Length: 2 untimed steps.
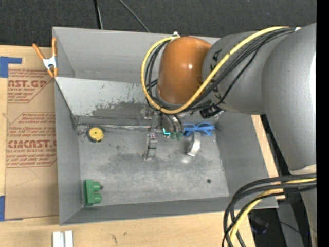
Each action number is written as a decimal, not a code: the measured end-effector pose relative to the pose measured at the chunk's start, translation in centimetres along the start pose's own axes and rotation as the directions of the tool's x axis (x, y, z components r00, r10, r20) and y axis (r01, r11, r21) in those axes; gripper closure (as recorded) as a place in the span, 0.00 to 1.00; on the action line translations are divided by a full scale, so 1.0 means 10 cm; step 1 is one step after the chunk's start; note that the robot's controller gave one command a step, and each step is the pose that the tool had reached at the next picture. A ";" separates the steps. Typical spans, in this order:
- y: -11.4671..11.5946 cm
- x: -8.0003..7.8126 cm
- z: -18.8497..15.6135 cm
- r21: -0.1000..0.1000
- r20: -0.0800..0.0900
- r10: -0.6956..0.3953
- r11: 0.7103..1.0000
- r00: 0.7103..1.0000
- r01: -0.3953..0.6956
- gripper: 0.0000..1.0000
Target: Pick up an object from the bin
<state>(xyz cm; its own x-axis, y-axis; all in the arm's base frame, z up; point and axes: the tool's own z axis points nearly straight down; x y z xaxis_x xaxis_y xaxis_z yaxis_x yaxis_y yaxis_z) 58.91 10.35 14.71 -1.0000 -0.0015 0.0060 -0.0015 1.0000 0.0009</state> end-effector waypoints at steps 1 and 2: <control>1.35 0.39 0.79 -0.002 0.006 -0.031 1.000 1.000 0.031 0.00; 1.38 1.00 0.77 0.003 0.009 -0.339 0.941 0.941 0.339 0.00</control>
Offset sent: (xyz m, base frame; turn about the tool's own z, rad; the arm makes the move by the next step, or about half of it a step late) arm -0.0373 0.1288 -0.0771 -0.0222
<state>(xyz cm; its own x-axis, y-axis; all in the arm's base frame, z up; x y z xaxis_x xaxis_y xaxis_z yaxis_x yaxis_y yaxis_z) 48.85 24.17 7.05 -0.9404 -0.3400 -0.0039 -0.3400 0.9404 0.0002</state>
